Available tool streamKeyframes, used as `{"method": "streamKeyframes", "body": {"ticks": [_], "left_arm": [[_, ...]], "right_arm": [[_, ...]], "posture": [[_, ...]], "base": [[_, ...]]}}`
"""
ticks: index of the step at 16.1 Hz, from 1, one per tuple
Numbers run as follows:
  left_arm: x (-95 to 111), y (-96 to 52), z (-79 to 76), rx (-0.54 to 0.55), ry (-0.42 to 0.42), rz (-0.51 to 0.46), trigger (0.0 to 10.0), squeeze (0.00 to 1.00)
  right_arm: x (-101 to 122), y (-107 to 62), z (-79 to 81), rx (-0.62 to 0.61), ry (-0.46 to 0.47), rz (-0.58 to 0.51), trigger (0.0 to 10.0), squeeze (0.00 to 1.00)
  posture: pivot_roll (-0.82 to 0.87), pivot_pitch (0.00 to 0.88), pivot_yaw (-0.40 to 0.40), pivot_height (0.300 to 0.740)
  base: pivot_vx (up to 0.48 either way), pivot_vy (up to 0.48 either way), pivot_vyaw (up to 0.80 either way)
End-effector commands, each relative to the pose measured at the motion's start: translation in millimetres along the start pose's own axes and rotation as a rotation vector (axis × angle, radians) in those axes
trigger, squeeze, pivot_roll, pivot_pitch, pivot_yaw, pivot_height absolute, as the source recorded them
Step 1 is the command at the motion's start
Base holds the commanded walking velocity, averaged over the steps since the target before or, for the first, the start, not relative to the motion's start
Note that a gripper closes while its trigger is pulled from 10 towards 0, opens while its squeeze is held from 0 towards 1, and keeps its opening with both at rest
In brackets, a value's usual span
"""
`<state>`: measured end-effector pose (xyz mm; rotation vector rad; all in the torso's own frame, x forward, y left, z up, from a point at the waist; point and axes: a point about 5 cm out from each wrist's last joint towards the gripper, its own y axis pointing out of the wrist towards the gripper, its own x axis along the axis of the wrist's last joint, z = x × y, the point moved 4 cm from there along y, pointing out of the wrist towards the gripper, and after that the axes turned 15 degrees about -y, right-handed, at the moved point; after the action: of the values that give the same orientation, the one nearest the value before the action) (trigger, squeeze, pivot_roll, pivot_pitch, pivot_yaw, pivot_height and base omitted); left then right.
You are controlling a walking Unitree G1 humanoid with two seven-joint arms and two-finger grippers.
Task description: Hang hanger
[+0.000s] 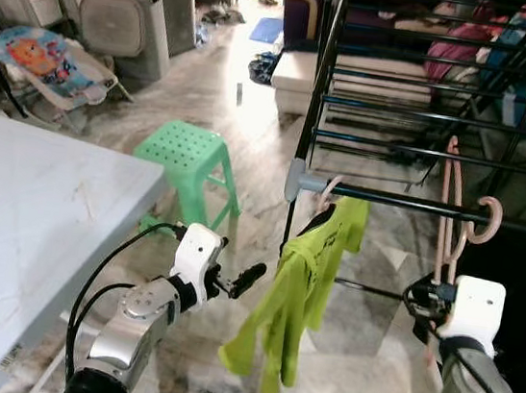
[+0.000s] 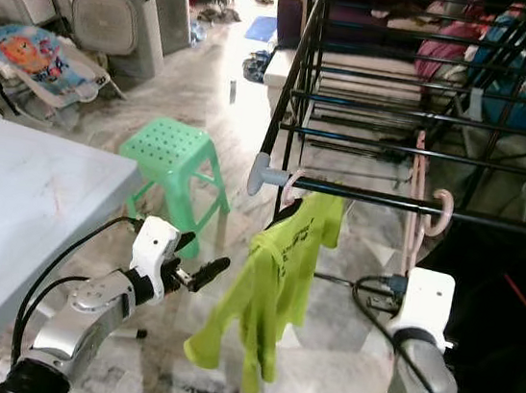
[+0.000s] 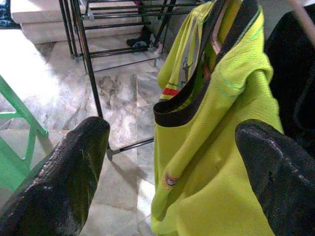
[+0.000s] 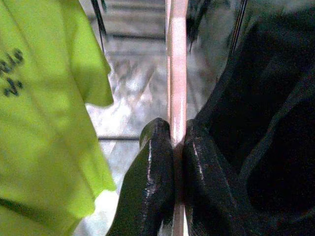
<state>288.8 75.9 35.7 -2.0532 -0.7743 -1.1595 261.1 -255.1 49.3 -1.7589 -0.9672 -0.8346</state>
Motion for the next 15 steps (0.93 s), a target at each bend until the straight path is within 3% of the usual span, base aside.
{"method": "streamKeyframes", "body": {"ticks": [1,2,4,8,9,10,13,14,15], "left_arm": [[3,0.1,2.5,0.008,0.018,0.008,10.0,0.0],[2,0.4,2.2,0.007,0.019,0.013,10.0,0.0],[0,0.3,1.7,0.012,0.02,0.019,10.0,0.0],[-4,0.1,1.2,0.021,0.019,0.032,10.0,0.0],[-5,0.1,1.3,0.025,0.021,0.037,10.0,0.0],[-6,0.3,2.2,0.034,0.025,0.042,10.0,0.0],[-6,1.8,2.0,0.036,0.035,0.046,10.0,0.0],[-5,2.4,2.3,0.046,0.048,0.039,10.0,0.0],[-5,2.3,2.5,0.05,0.048,0.036,10.0,0.0]], "right_arm": [[5,12.5,5.9,0.031,0.119,0.05,10.0,0.0],[3,19.8,12.0,0.067,0.179,0.102,10.0,0.0],[-6,25.4,14.4,0.094,0.135,0.176,10.0,0.0],[-28,22.0,19.9,0.13,0.147,0.278,10.0,0.0],[-31,20.1,20.2,0.131,0.157,0.288,10.0,0.09],[-32,18.2,18.7,0.122,0.154,0.285,10.0,1.0],[-31,16.4,10.7,0.073,0.034,0.242,10.0,1.0],[-13,14.4,0.1,-0.004,-0.081,0.112,10.0,1.0],[-10,12.6,-2.4,-0.026,-0.111,0.082,10.0,1.0]], "posture": [[-0.08,0.0,0.058,0.74],[-0.08,0.0,0.056,0.74],[-0.07,0.0,0.048,0.74],[-0.08,0.0,0.043,0.74],[-0.08,0.0,0.046,0.74],[-0.08,0.0,0.046,0.74],[-0.09,0.0,0.049,0.74],[-0.09,0.0,0.051,0.74],[-0.09,0.0,0.051,0.74]], "base": [[0.0,0.0,0.0],[0.0,0.0,0.0],[0.0,0.0,0.0],[0.0,0.0,0.0],[0.0,0.0,0.0],[0.0,0.0,0.0],[0.0,0.0,0.0],[0.0,0.0,0.0],[0.0,0.0,0.0]]}}
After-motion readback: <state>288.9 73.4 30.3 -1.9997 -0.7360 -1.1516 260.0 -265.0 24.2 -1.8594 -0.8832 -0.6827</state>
